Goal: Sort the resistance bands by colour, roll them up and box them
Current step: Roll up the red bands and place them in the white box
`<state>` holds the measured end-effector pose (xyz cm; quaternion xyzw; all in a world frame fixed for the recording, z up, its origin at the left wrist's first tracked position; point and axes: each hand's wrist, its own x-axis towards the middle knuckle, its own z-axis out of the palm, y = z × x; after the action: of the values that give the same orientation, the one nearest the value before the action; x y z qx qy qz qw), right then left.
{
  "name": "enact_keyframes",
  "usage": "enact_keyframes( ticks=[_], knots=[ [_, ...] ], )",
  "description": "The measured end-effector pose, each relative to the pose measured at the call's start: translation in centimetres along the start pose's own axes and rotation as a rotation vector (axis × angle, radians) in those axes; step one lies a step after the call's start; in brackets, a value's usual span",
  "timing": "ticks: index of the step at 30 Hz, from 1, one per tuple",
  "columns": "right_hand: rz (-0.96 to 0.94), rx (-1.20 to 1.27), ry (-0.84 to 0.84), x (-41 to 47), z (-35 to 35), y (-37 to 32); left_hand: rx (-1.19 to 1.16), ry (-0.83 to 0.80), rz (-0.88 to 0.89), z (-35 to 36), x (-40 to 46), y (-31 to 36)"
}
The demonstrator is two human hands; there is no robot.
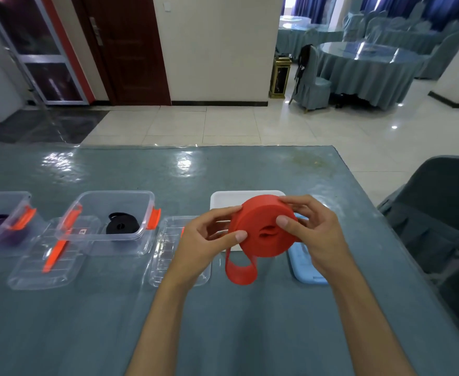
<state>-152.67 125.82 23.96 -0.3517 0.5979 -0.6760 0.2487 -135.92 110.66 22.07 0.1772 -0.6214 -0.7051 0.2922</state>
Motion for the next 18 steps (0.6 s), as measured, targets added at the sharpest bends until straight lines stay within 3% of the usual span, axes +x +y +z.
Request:
enact_keyframes(
  ticks=[8,15,18],
  knots=[
    [0.197,-0.051,-0.177,0.1,-0.7,0.2,-0.009,0.092,0.006,-0.7,0.2,-0.2],
    [0.125,-0.041,-0.059,0.1,-0.3,0.3,0.087,0.071,-0.009,-0.9,0.0,-0.8],
    [0.147,-0.049,-0.091,-0.2,-0.3,0.8,0.085,0.072,-0.018,-1.1,0.1,-0.6]
  ],
)
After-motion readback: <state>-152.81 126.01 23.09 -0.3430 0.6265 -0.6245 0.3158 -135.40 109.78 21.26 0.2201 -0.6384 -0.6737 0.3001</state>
